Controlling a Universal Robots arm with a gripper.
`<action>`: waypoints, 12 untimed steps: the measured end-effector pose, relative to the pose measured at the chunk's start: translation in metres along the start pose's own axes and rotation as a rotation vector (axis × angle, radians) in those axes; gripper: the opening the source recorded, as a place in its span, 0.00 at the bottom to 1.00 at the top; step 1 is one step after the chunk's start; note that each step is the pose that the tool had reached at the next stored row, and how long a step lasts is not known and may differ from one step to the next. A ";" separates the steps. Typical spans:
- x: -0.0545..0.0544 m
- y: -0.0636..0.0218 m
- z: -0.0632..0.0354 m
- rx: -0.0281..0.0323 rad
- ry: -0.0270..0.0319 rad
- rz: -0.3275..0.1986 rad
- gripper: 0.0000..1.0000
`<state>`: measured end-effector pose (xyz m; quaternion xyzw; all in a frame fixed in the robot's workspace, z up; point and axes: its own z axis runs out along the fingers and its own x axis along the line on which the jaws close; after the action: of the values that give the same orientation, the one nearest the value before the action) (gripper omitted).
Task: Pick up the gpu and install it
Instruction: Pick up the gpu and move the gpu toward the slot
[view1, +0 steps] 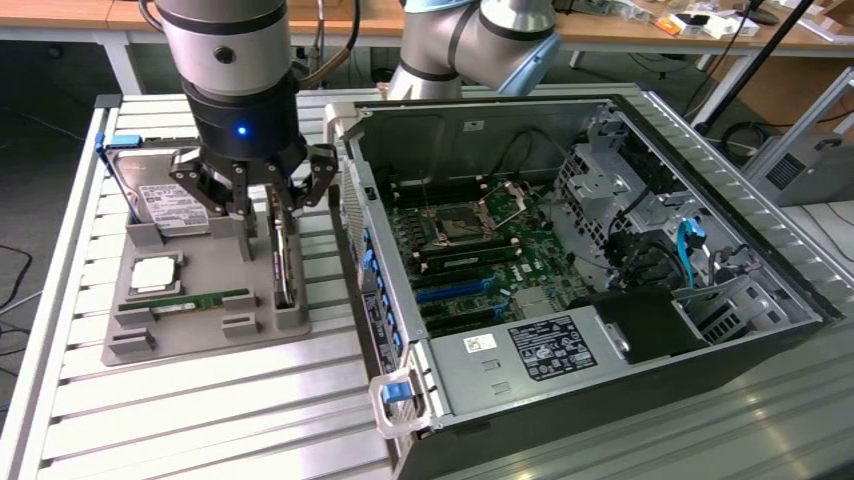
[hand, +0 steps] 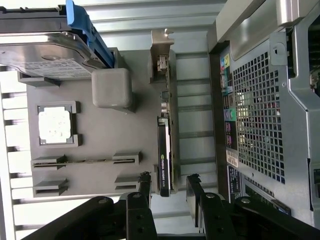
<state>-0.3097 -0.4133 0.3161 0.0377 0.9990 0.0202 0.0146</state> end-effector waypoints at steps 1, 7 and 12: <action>0.000 0.0000 0.0003 0.0000 0.0000 0.000 0.42; 0.000 -0.0001 0.0021 0.0000 0.0000 0.000 0.42; 0.000 -0.0002 0.0037 0.0000 0.0000 0.000 0.42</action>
<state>-0.3097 -0.4133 0.3124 0.0377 0.9990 0.0202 0.0146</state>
